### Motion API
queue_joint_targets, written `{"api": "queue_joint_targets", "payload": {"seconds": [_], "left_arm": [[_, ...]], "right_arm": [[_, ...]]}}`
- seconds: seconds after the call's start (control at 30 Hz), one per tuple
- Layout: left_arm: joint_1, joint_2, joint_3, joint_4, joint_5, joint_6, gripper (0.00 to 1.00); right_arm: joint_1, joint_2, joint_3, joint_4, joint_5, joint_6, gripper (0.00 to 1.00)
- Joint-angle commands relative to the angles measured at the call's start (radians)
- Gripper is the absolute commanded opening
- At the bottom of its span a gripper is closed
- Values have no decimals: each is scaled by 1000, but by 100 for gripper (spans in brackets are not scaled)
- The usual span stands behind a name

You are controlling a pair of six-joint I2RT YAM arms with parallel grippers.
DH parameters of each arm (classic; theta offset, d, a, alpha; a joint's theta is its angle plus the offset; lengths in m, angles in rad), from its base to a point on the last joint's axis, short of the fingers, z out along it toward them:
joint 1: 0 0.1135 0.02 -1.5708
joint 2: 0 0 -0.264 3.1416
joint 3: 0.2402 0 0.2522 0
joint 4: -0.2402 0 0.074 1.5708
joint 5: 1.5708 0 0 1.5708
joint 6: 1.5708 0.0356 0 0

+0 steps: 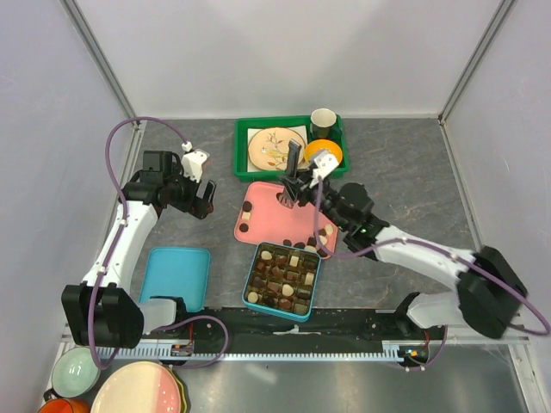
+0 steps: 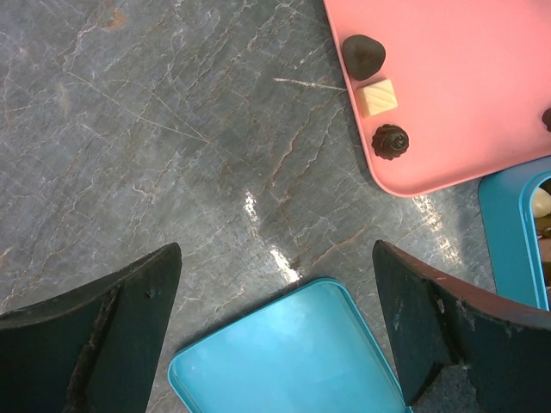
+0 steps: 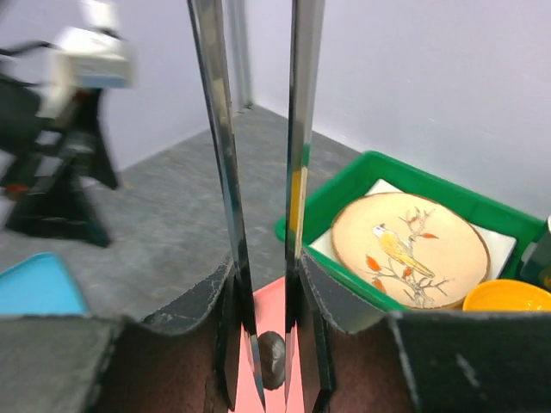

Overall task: Pack the chocolate
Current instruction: Pick up the fake chocolate from the plate, then place the fake chocolate in the packing box.

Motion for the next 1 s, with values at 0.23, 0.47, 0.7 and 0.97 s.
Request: {"api": "queue_joint_targets", "payload": {"seconds": [0.23,0.47,0.7,0.97], "left_arm": [[7,-19,-3,-4,23,23,99],[7,-7,-1,-4,28,19,99],[7,-13,0,-9,25,19,99],[7,-13,0,-11,25,17,99]], "right_arm": [[119,-510,-84,-680,-282,80,29],[208,-573,-86,-825,-308,120,30],[282,-556,-106,-813,-313,162,30],[353,-519,-129,-750,-294,202,34]]}}
